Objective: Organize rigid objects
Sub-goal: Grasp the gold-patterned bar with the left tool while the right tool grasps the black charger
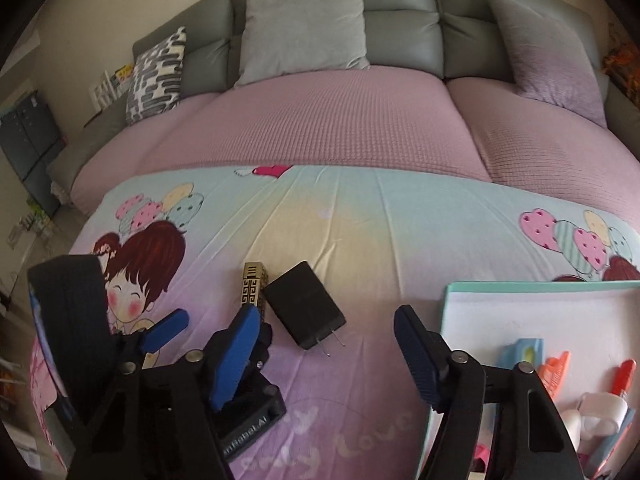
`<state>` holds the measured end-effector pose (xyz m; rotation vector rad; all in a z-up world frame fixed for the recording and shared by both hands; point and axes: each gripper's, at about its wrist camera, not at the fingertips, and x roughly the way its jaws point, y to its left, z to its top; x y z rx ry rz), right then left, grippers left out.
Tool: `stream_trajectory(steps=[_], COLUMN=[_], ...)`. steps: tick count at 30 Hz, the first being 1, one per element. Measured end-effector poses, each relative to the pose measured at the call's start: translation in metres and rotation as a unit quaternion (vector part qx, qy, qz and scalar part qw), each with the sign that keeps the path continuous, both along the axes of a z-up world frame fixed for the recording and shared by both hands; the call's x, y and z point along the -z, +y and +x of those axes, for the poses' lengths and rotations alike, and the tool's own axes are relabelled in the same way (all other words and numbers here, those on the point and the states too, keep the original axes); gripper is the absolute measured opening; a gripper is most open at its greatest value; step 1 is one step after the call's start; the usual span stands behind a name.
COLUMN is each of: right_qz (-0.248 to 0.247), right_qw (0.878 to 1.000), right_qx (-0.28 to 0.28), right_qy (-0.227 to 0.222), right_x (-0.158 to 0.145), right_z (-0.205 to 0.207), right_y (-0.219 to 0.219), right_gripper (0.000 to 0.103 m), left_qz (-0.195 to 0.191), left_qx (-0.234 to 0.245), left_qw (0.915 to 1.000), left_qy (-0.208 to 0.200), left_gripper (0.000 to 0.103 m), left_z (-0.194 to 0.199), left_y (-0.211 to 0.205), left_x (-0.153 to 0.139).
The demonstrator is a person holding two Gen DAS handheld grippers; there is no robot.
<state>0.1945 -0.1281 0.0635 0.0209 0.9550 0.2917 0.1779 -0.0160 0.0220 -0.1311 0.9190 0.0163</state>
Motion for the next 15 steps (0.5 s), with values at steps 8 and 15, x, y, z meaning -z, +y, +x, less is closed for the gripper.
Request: stream_trajectory(steps=[8,15], right_qz=[-0.014,-0.018], right_qw=[0.999,0.998], right_qx=[-0.029,-0.034], right_qy=[0.033,0.046], right_x=[0.017,0.027], right_z=[0.016,0.024], right_y=[0.015,0.019], right_gripper=[0.066,0.054], left_qz=[-0.030,-0.021], left_qx=[0.009,0.004], left_qw=[0.9995,0.9998], left_qy=[-0.006,0.000], left_gripper=[0.057,0.052], left_z=[0.002,0.003], left_y=[0.000,-0.002], left_x=[0.002,0.004])
